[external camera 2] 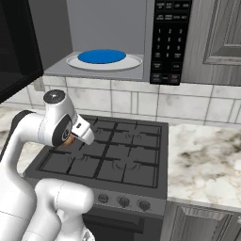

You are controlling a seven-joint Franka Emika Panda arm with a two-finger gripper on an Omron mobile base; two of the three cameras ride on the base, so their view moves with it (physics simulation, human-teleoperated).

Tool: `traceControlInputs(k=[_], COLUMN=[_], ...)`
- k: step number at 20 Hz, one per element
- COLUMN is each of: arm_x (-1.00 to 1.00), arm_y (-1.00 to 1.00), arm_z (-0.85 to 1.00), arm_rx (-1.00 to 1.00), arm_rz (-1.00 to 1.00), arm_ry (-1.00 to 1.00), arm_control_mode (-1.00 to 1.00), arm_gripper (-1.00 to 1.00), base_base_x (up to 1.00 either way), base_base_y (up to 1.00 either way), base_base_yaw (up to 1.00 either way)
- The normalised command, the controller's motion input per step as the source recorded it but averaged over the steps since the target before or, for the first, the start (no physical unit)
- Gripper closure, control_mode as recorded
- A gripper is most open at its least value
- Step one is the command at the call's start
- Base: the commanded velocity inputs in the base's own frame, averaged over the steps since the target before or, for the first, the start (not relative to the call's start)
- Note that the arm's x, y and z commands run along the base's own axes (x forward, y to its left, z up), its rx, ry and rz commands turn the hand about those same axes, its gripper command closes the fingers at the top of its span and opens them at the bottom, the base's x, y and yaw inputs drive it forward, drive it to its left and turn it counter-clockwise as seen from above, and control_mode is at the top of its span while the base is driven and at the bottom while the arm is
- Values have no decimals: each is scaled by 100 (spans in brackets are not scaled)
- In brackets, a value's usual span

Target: Retrieve the reheated potato from the microwave, then place the potato, cheese, and condiment on the cutting board.

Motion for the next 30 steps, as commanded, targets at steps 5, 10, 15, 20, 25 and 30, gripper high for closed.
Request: traceControlInputs(k=[5,10,15,20,25,30], arm_x=[0,0,0,0,0,0], arm_y=[0,0,0,0,0,0], arm_z=[0,0,0,0,0,0], arm_rx=[0,0,0,0,0,0], arm_rz=[0,0,0,0,0,0], arm_ry=[0,0,0,0,0,0], arm_control_mode=[100,100,100,100,100,100], arm_gripper=[100,100,100,100,100,100], base_base_x=[0,0,-4,-47,-64,-52], base_base_y=[0,0,0,-6,-8,-13], base_base_yaw=[0,0,0,0,0,-4])
